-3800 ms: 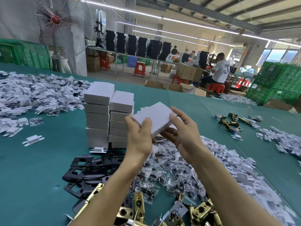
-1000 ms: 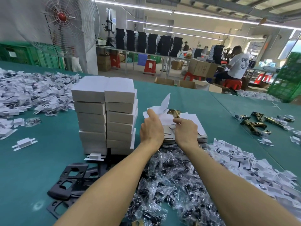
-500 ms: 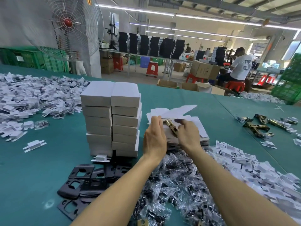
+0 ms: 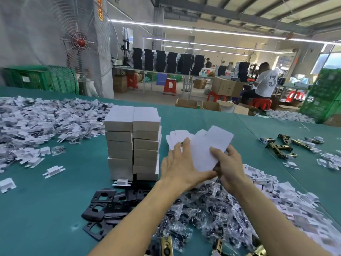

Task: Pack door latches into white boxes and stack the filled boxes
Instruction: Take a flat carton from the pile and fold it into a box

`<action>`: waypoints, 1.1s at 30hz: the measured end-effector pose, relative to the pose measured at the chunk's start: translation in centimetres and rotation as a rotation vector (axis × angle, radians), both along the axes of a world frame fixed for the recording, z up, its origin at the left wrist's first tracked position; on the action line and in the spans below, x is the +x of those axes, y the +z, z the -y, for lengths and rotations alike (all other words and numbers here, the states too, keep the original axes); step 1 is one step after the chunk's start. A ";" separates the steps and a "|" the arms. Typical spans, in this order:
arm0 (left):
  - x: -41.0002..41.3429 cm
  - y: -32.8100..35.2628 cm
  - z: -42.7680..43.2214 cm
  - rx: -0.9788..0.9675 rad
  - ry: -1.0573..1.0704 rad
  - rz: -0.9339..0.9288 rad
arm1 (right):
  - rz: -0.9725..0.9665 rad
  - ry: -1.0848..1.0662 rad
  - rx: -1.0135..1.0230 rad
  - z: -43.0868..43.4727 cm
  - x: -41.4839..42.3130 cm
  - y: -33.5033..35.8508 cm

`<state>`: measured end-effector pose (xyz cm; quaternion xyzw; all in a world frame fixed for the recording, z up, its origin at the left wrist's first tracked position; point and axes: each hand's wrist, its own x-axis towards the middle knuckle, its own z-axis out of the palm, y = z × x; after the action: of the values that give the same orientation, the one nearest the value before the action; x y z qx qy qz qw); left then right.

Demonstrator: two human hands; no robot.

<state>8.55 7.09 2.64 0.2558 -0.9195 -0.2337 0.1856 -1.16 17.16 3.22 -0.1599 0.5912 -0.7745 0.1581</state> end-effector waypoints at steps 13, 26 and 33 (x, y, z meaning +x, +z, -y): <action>6.0 -0.2 0.4 1.091 -0.646 -0.174 | -0.786 0.150 0.344 -2.7 5.2 -0.2; 8.8 0.3 1.2 1.528 -0.640 -0.229 | -0.630 0.392 0.202 -3.1 7.1 1.0; 9.5 0.9 0.9 1.483 -0.688 -0.358 | -0.590 0.488 0.192 -3.9 7.2 2.1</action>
<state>18.04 6.14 3.50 -0.0246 -0.5108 -0.8588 0.0308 6.05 21.04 5.27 -0.4960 0.6257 -0.5761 0.1750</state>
